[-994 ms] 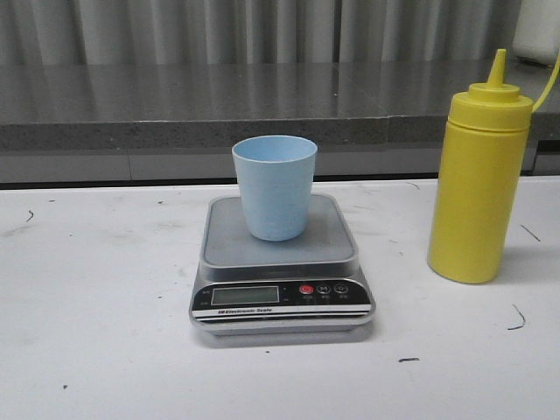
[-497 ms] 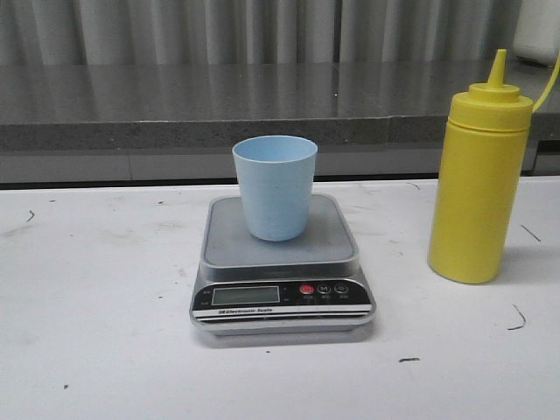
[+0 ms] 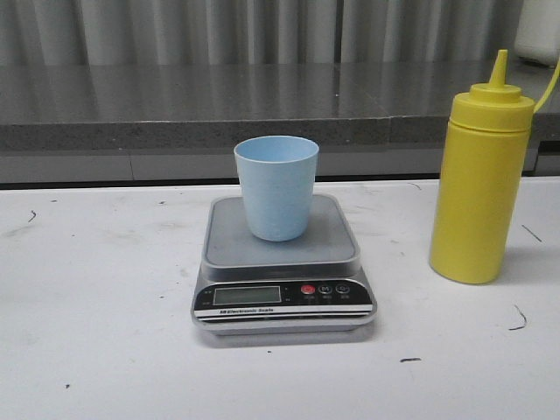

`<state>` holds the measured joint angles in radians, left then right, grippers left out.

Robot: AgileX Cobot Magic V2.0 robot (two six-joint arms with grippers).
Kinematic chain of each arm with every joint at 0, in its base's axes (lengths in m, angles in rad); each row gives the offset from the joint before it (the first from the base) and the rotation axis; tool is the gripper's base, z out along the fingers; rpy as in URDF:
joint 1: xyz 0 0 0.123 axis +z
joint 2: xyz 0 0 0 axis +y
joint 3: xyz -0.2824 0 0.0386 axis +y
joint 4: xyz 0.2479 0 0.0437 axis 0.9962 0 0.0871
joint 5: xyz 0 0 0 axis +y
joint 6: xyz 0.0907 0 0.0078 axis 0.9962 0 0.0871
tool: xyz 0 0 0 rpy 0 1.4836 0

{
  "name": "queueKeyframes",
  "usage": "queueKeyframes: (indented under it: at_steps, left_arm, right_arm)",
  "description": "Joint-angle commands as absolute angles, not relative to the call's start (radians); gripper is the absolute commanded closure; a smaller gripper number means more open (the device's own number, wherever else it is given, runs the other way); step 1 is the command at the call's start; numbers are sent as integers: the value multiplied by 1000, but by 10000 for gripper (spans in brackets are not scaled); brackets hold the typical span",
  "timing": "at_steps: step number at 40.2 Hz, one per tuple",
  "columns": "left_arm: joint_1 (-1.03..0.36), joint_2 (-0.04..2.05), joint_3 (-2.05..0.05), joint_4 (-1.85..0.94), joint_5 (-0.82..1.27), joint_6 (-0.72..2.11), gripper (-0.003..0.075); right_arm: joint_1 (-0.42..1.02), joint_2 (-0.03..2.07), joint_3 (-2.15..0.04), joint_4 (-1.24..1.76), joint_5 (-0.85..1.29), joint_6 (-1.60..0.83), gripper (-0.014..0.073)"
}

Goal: Pour seasoning into cup on scale with both arms

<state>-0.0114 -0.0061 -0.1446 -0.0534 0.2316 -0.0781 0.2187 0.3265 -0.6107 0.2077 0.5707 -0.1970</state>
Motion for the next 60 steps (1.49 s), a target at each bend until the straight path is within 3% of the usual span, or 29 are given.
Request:
queueKeyframes:
  at_steps: [1, 15, 60]
  left_arm:
    - [17, -23, -127, -64, 133, -86, 740]
    - [34, -23, 27, -64, 129, -86, 740]
    - [34, -23, 30, -64, 134, -86, 740]
  right_arm:
    - [211, 337, -646, 205, 498, -204, 664]
    - [211, 337, -646, 205, 498, -204, 664]
    - [211, 337, -646, 205, 498, -204, 664]
